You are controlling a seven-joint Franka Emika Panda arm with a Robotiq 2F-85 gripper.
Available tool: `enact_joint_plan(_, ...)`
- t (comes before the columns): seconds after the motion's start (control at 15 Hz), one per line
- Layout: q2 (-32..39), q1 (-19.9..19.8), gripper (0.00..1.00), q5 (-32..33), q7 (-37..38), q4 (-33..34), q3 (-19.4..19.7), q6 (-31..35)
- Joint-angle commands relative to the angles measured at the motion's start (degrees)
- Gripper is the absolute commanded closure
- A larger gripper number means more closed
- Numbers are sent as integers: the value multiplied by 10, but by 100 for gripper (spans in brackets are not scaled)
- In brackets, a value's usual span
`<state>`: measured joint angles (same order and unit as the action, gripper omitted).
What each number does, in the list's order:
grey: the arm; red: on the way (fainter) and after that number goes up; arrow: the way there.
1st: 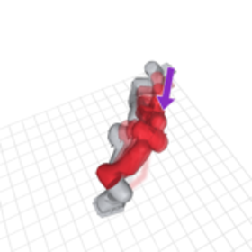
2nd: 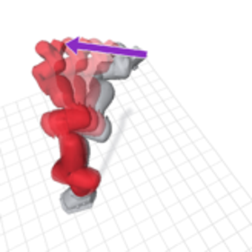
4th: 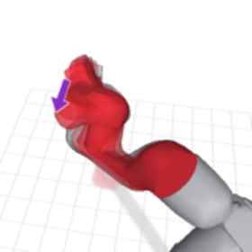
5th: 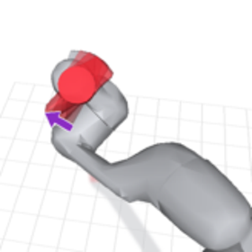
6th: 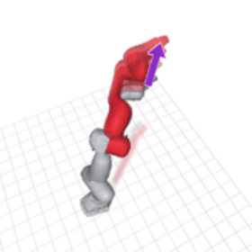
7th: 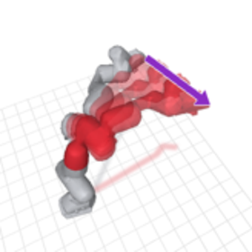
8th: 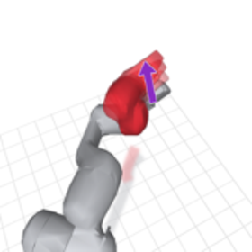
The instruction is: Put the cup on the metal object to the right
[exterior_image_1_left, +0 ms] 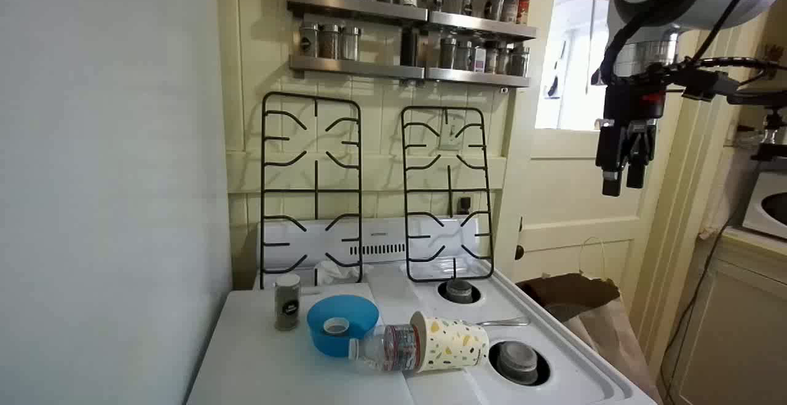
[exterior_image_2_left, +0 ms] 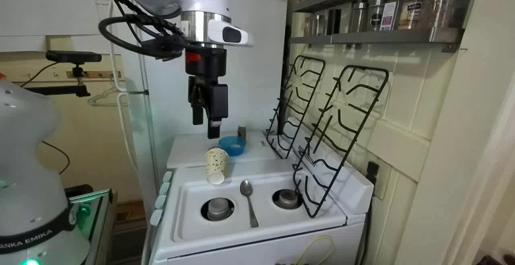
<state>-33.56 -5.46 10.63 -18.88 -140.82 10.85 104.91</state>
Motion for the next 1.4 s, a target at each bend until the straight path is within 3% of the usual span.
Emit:
enact_joint_plan(0.0,0,1,0,0,0,1,0,-1)
enact_joint_plan(1.13,0,1,0,0,0,1,0,-1)
enact_joint_plan(1.2,21,-17,0,5,82,14,-24,-14)
enact_joint_plan(1.33,35,-13,0,-21,155,7,-40,12)
